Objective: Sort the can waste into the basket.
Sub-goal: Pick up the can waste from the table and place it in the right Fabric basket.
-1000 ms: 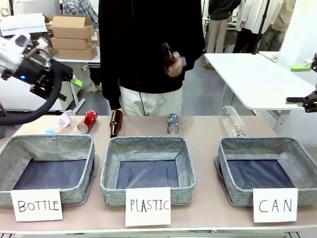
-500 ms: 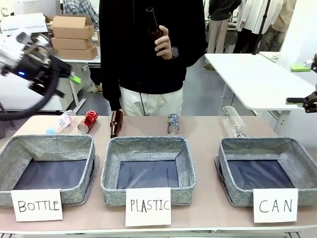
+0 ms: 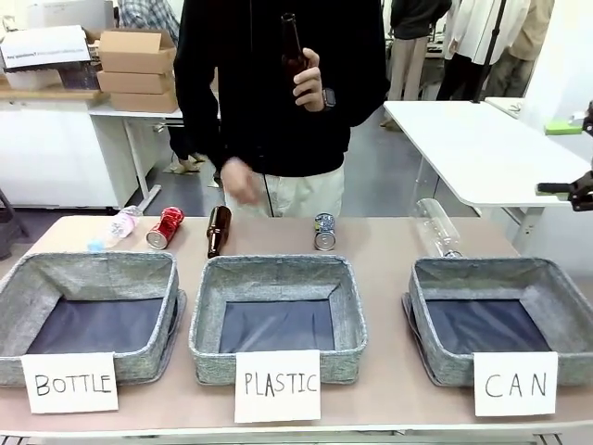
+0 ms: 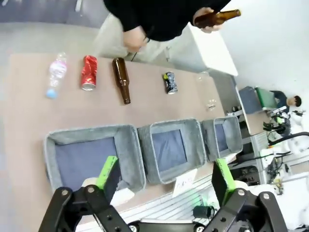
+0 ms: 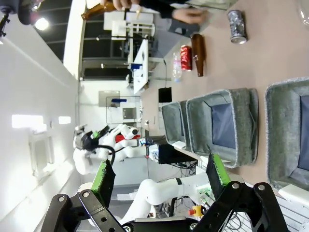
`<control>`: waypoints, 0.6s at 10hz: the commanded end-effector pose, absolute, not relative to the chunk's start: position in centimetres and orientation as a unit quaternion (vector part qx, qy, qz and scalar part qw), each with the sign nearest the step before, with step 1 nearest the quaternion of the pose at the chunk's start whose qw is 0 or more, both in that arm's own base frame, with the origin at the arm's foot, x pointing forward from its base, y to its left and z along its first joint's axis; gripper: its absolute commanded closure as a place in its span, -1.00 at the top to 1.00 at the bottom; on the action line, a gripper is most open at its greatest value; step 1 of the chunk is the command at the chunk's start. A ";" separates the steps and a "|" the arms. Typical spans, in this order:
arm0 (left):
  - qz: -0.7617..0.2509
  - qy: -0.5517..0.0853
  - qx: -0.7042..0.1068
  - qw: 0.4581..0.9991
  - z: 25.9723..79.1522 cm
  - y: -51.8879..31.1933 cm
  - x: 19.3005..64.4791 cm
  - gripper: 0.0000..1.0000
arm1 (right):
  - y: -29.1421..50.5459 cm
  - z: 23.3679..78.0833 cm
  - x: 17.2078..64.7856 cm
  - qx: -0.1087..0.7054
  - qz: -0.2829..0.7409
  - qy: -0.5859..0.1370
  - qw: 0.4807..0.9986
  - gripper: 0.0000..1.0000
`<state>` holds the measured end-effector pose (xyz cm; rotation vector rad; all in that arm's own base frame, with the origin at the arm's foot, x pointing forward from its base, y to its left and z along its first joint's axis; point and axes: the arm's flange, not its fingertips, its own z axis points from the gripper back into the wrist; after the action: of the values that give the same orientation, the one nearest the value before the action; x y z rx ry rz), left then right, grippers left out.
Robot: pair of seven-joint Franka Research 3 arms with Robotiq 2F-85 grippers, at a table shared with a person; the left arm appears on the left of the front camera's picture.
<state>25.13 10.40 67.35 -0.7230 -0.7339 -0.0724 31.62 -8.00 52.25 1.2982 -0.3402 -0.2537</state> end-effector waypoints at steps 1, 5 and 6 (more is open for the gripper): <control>-0.015 -0.358 -0.366 0.859 66.0 12.3 23.4 1.00 | -8.2 52.3 31.8 0.602 -0.103 -0.164 0.774 1.00; -0.028 -0.365 -0.352 0.861 67.8 12.0 22.7 1.00 | -8.2 52.3 31.8 0.602 -0.103 -0.164 0.774 1.00; -0.028 -0.365 -0.352 0.861 67.8 12.0 22.7 1.00 | -8.2 52.3 31.8 0.602 -0.103 -0.164 0.774 1.00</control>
<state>22.54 11.95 67.43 -0.7504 -0.7670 -0.0663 31.62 -8.03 52.25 1.2981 -0.3406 -0.2537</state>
